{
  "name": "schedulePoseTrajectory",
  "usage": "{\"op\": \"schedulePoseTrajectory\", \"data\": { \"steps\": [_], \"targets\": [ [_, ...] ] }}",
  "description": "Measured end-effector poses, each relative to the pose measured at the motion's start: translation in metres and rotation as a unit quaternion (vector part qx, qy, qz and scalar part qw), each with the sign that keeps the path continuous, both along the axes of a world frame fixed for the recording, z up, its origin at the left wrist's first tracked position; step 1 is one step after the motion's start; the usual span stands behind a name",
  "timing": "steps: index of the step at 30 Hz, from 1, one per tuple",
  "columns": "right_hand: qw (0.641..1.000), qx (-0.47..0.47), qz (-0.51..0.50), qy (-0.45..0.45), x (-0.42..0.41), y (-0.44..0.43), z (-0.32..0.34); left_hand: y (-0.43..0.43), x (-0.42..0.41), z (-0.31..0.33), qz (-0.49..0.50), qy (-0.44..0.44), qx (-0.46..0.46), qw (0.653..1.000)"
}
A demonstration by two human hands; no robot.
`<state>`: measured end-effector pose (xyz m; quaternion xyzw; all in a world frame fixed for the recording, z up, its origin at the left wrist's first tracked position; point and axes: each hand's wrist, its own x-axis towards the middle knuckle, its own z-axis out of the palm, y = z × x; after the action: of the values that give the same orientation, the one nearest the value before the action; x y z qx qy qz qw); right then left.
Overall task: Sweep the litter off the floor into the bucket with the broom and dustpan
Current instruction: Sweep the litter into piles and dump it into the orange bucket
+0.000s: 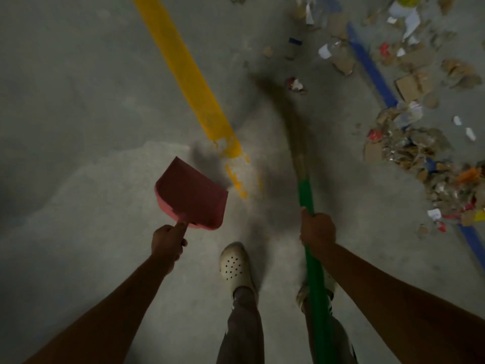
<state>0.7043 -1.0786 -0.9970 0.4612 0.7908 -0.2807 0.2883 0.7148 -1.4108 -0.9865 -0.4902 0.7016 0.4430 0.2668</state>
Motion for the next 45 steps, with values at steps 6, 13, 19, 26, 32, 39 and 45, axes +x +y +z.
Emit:
{"op": "schedulePoseTrajectory", "data": {
  "steps": [6, 13, 19, 26, 32, 39, 45],
  "targets": [
    [0.993, -0.024, 0.004, 0.115, -0.015, -0.007, 0.034, 0.007, -0.004, 0.003, 0.022, -0.003, 0.018, 1.000],
    [0.960, -0.106, 0.254, 0.051, -0.037, -0.083, 0.070, -0.005, 0.003, 0.010, 0.028, -0.001, 0.019, 0.999],
    [0.957, -0.108, 0.268, -0.009, -0.054, -0.094, 0.048, -0.012, -0.009, 0.016, 0.007, 0.011, 0.019, 1.000],
    [0.995, -0.077, 0.049, -0.030, -0.074, 0.033, 0.017, 0.011, -0.056, 0.017, -0.038, 0.033, 0.019, 0.999],
    [0.991, 0.023, -0.110, 0.072, -0.081, 0.115, 0.022, 0.059, -0.098, 0.020, -0.050, 0.037, 0.025, 0.998],
    [0.993, -0.055, -0.015, 0.101, -0.096, 0.126, 0.044, 0.151, -0.150, 0.024, -0.078, 0.038, 0.027, 0.996],
    [0.988, -0.135, 0.067, -0.026, -0.113, 0.168, 0.003, 0.227, -0.187, 0.014, -0.140, 0.023, 0.029, 0.989]
  ]
}}
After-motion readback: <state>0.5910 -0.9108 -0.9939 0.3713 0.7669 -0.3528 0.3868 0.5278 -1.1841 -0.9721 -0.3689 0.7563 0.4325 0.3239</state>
